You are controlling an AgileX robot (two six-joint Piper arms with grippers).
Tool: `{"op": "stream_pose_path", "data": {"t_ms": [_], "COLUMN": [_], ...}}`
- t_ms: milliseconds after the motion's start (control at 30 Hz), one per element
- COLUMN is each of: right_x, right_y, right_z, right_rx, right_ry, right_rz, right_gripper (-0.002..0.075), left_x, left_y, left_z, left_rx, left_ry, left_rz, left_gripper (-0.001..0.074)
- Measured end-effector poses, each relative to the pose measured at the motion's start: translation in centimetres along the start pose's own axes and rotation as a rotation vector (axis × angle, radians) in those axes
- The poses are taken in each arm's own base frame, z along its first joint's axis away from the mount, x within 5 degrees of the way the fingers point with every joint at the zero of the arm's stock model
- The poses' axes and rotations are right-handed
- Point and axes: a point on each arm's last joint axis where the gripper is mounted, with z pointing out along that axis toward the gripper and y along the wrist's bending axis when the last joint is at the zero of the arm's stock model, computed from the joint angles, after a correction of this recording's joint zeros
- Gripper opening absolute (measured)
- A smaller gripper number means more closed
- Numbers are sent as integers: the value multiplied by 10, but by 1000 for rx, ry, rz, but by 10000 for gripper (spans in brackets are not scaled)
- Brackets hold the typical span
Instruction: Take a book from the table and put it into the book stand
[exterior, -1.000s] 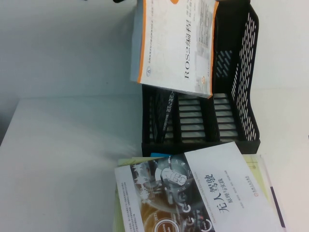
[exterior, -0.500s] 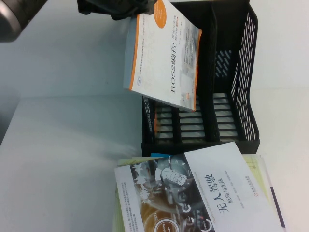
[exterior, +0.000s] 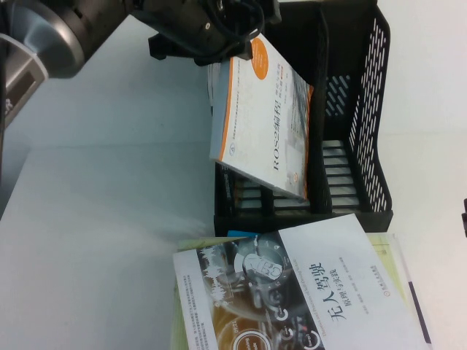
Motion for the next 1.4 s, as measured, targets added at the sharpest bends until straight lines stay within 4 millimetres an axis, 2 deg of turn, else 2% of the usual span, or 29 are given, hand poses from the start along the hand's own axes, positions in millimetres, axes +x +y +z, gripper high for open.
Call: {"op": "stream_pose_path", "data": {"t_ms": [333, 433, 533, 600, 667, 833, 900, 1067, 1267, 1400], "right_x": [0, 0, 0, 0, 0, -1, -2, -2, -2, -1], "right_y": [0, 0, 0, -1, -2, -5, -5, -5, -5, -6], "right_z": [5, 5, 5, 5, 5, 4, 3, 1, 1, 1], "right_rx": [2, 2, 3, 10, 24, 58, 60, 59, 59, 63], "right_ry": [18, 18, 18, 18, 15, 5, -5, -16, -16, -6], "right_rz": [3, 3, 1, -7, -31, -88, -93, -95, -95, -98], "right_gripper": [-3, -3, -3, -3, -3, -3, -3, -3, -3, -3], "left_x": [2, -2, -8, -9, -9, -3, 2, 17, 50, 82], "left_y": [2, -1, -6, -6, -6, -3, -1, 6, 3, 9], "left_z": [8, 6, -7, -14, -23, -40, -46, -49, -28, -11], "left_rx": [-4, 18, 44, 38, 20, -36, -56, -106, 60, 15], "left_ry": [15, -28, -77, -78, -70, 17, 68, 241, 448, 568], "left_rz": [19, 21, 27, 63, 117, 287, 321, 316, 213, 227], "left_gripper": [116, 208, 335, 370, 346, 88, 40, 5, 1, 0]}}
